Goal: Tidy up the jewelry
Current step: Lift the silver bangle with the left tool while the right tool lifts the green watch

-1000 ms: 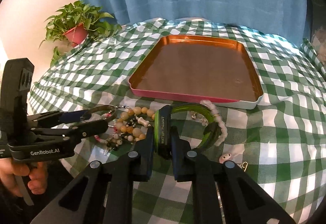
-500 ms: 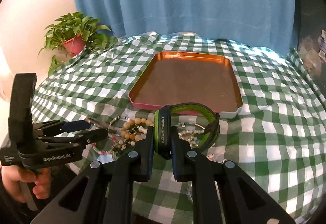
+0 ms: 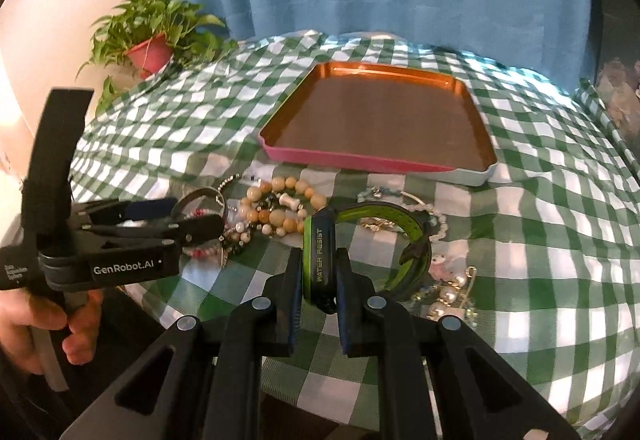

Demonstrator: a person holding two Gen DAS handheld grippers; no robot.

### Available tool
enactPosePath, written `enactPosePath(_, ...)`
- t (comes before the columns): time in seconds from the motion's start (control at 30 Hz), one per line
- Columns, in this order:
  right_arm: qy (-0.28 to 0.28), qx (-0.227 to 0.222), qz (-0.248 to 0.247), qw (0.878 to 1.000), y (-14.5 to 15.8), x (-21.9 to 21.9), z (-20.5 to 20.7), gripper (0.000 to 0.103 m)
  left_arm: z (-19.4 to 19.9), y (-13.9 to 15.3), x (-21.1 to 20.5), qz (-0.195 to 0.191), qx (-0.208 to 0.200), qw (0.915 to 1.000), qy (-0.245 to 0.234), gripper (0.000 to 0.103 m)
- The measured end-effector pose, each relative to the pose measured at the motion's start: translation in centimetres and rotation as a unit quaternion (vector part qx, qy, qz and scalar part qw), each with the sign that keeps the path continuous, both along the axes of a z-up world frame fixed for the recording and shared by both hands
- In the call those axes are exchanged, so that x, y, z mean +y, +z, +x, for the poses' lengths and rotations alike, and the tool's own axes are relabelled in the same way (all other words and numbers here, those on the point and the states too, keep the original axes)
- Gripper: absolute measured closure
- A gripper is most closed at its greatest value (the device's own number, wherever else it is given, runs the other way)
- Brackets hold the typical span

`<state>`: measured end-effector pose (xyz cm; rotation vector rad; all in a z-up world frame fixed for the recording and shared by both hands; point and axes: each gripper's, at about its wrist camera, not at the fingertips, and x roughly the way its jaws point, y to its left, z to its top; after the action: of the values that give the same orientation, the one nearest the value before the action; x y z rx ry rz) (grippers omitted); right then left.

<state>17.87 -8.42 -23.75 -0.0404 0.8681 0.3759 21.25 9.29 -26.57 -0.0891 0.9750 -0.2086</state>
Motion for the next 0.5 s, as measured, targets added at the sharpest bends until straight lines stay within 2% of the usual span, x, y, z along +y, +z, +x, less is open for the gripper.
enactPosePath(0.17, 0.000, 0.014, -0.001, 1.000, -1.3, 0.2, 0.7, 0.090, -0.3, -0.1, -0.1, 0.009, -0.007, 0.9999, -0.011, 0.029)
enactPosePath(0.27, -0.003, 0.012, 0.000, 1.000, -1.5, 0.2, 0.8, 0.089, -0.5, -0.3, -0.8, 0.035, -0.020, 0.9990, -0.021, 0.033)
enactPosePath(0.33, -0.004, 0.009, -0.009, 1.000, -1.7, 0.3, 1.0, 0.086, -0.5, -0.2, -0.5, 0.024, -0.019, 0.9995, -0.012, 0.039)
enactPosePath(0.43, 0.005, 0.003, -0.027, 1.000, -2.0, 0.8, 1.1, 0.085, -0.5, 0.0, 0.1, 0.017, -0.017, 0.9997, 0.000, 0.039)
enactPosePath(0.5, 0.007, -0.002, -0.028, 1.000, -2.0, 0.8, 1.0, 0.088, -0.6, 0.3, 0.6, -0.004, -0.015, 0.9998, 0.011, 0.039)
